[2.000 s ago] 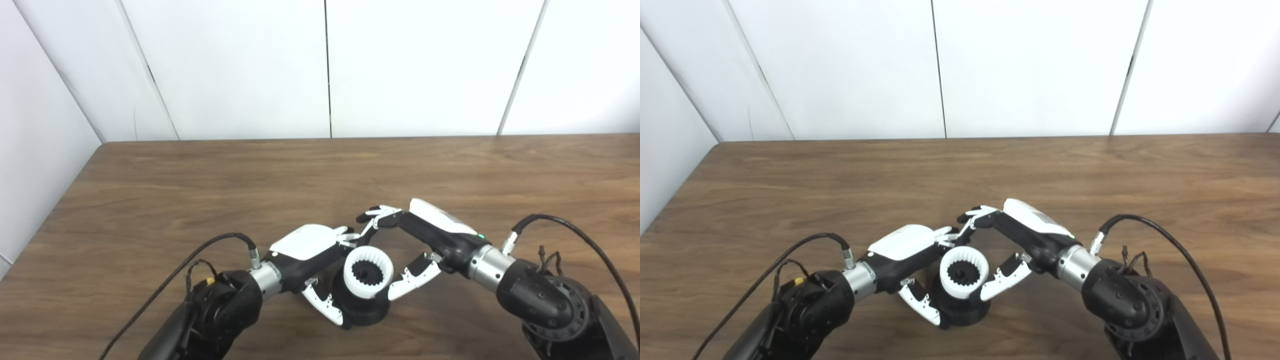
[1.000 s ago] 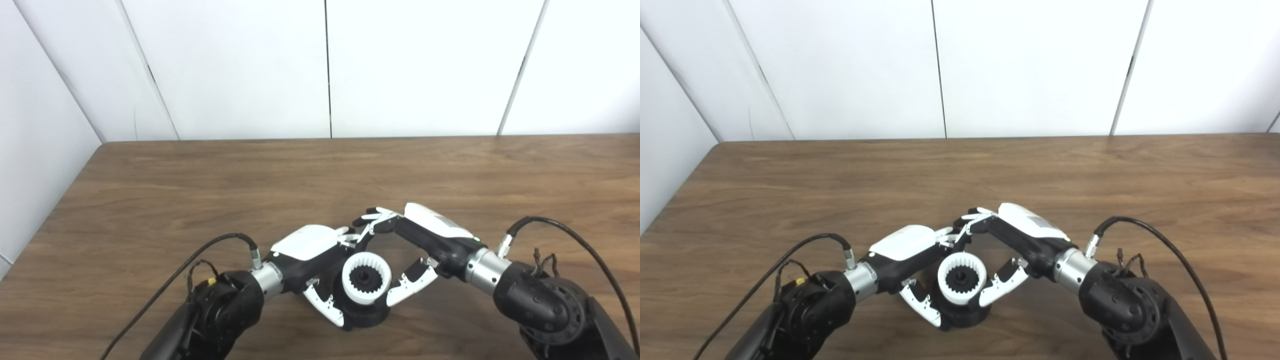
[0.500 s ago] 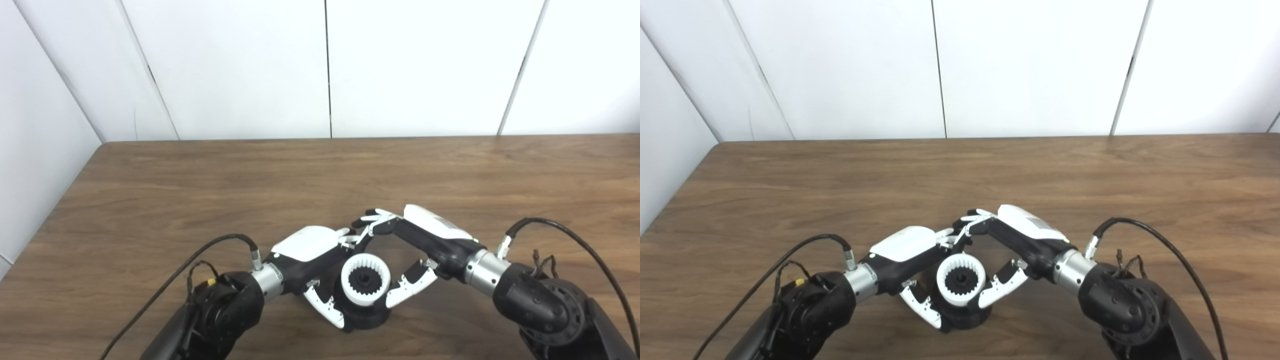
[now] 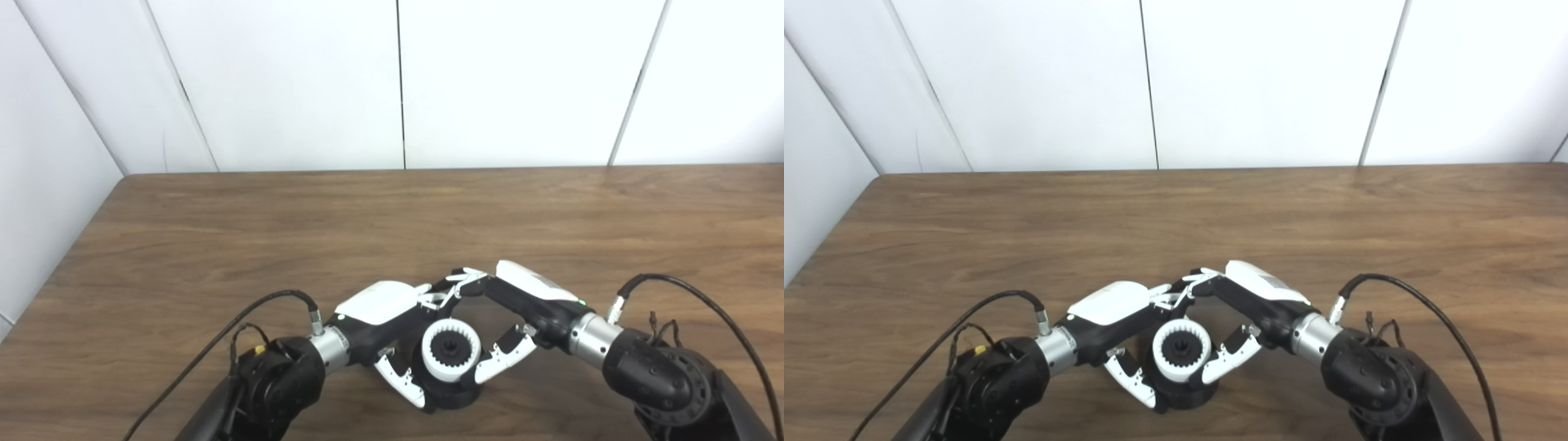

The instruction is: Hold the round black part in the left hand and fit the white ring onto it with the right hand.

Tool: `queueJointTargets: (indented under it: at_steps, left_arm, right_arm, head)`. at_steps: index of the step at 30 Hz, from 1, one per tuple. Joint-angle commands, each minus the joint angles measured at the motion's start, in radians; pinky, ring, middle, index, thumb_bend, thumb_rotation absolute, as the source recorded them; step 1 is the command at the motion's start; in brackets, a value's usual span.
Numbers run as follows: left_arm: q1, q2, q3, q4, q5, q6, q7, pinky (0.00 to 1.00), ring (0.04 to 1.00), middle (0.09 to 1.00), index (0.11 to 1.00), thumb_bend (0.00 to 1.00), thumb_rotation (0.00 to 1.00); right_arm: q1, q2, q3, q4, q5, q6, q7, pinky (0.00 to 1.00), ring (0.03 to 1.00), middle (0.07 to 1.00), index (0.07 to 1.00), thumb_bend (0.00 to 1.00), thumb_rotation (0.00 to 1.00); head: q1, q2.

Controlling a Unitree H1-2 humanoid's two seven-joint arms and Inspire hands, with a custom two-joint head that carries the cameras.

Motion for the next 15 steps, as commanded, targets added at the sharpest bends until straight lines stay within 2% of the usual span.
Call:
queueJointTargets:
  at_steps: [1,15]
  left_arm:
    - [-0.021,0.004,0.010,-0.032,-0.002,0.005,-0.004,0.89,1.000,0.957,0.691,0.86,0.29]
    - [-0.022,0.002,0.013,-0.028,-0.007,-0.007,0.005,0.91,1.000,0.955,0.683,0.86,0.30]
  right_arm:
    - [-0.024,-0.002,-0.013,-0.005,0.006,-0.034,-0.007,0.90,0.965,0.879,0.495,0.52,0.17]
    - [-0.010,-0.011,-0.013,0.006,0.005,-0.039,-0.007,0.90,0.960,0.878,0.496,0.52,0.17]
  head:
    - [0.000,0.001]
    - [0.001,0.004]
